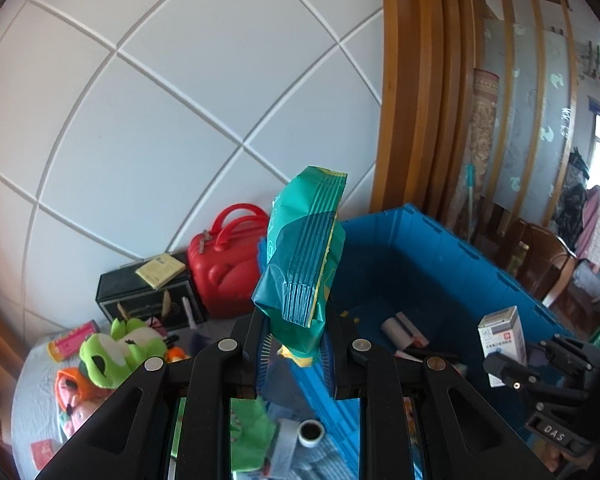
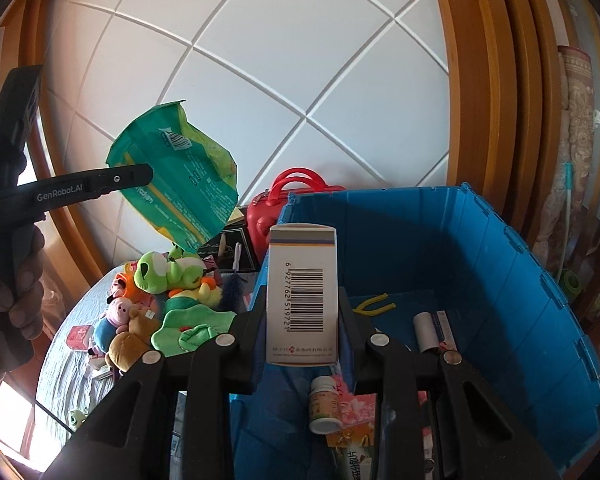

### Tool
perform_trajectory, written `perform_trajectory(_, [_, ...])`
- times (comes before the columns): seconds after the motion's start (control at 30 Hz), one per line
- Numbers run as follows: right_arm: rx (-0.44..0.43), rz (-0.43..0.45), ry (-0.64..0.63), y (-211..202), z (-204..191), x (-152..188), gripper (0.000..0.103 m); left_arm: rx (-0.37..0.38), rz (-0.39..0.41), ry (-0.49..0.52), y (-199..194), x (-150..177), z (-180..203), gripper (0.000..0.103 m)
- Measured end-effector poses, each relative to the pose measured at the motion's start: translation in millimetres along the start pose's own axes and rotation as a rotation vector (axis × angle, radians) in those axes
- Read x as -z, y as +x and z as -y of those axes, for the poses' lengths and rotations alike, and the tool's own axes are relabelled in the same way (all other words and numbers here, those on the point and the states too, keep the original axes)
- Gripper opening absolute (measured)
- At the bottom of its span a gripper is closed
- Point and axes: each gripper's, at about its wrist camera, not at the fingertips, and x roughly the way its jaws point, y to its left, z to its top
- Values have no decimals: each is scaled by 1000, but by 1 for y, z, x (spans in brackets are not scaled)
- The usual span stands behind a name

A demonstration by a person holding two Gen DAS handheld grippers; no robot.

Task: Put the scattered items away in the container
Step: 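Lift and carry the teal packet and white box over the blue bin, then open both tools to drop the packet and box into the bin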

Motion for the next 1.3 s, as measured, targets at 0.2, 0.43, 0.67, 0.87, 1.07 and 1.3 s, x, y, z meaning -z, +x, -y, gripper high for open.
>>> perform_trajectory(0.2, [59,-16,33,-10,27,8,28,67,-9,31,22,-10,37,21])
perform_trajectory(0.43, [118,-34,75,-13,57,13,28,122,-24,55,50,-17,70,21])
perform_trajectory(0.67, [162,-52,115,-8,85,15,28,153,-43,82,80,-27,98,21])
perform_trajectory(0.87, [194,-58,139,-8,100,17,29,163,-62,99,99,-29,115,22])
perform_trajectory(1.07, [249,-41,152,-11,111,15,59,179,-39,97,98,-34,125,92])
perform_trajectory(1.3, [235,-5,169,-18,112,14,90,166,-34,69,91,-32,115,96])
